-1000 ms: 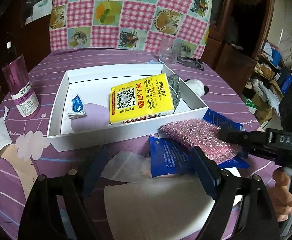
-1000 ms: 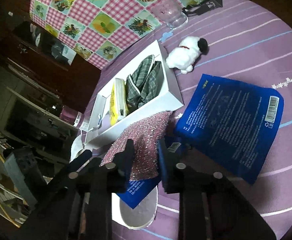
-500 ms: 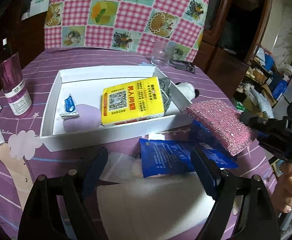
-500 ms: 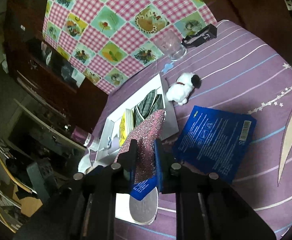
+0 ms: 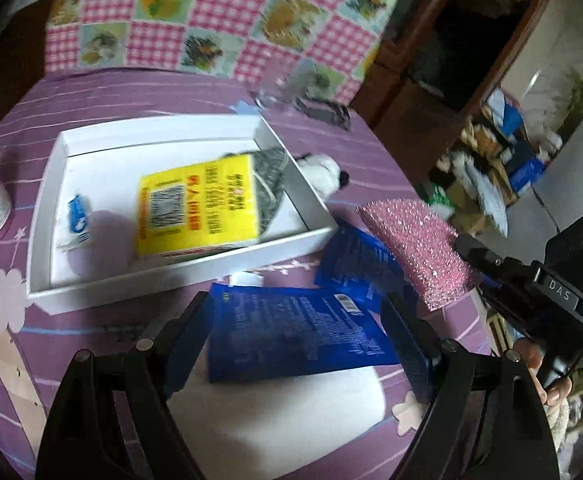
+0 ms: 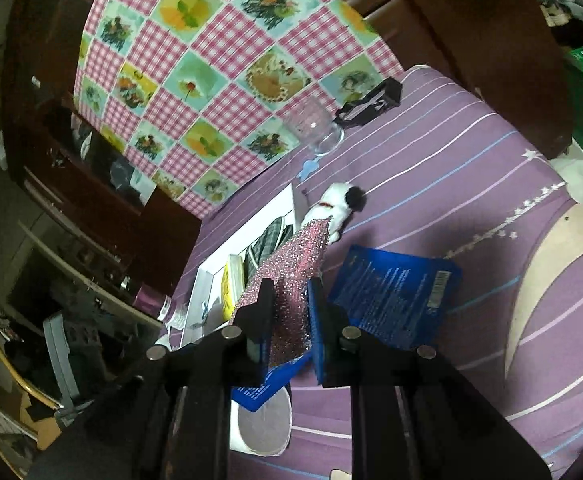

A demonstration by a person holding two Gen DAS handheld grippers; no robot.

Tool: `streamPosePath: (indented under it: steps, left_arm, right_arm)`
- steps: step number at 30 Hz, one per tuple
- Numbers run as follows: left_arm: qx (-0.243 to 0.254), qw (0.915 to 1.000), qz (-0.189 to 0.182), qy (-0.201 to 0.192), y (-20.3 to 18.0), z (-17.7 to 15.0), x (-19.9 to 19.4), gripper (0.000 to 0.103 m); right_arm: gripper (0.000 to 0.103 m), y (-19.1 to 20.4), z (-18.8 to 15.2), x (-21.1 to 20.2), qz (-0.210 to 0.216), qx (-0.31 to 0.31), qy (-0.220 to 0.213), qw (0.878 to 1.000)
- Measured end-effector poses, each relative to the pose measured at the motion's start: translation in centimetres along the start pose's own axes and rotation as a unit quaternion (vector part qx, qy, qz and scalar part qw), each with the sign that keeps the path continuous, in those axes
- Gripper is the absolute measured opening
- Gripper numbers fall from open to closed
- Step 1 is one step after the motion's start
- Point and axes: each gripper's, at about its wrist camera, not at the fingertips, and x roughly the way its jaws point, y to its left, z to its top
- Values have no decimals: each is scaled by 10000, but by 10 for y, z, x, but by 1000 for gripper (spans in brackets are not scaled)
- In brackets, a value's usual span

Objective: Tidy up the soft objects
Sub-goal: 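Grasp the large blue printed packet with the left tool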

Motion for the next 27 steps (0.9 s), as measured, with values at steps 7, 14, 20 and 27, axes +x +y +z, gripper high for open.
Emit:
streamPosePath:
  steps: [7,14,20,27]
  left_arm:
    - [343,9944,706,706,-14,3,30,86]
    - [-214,9902,663,1212,6,-3,39,89]
    - [-538,9847,680,1512,19,-1,59,91]
    - [-446,9845,445,1639,16,0,60,21]
  right_arm:
    - [18,-6,3,-4,-10,55,-11,10000]
    - [18,-7,1,-2,-21,22,78,10000]
    - [18,-6,-4,6,-116,-14,214,9997]
    - [18,-6,-3,4,-121,19,206,9997]
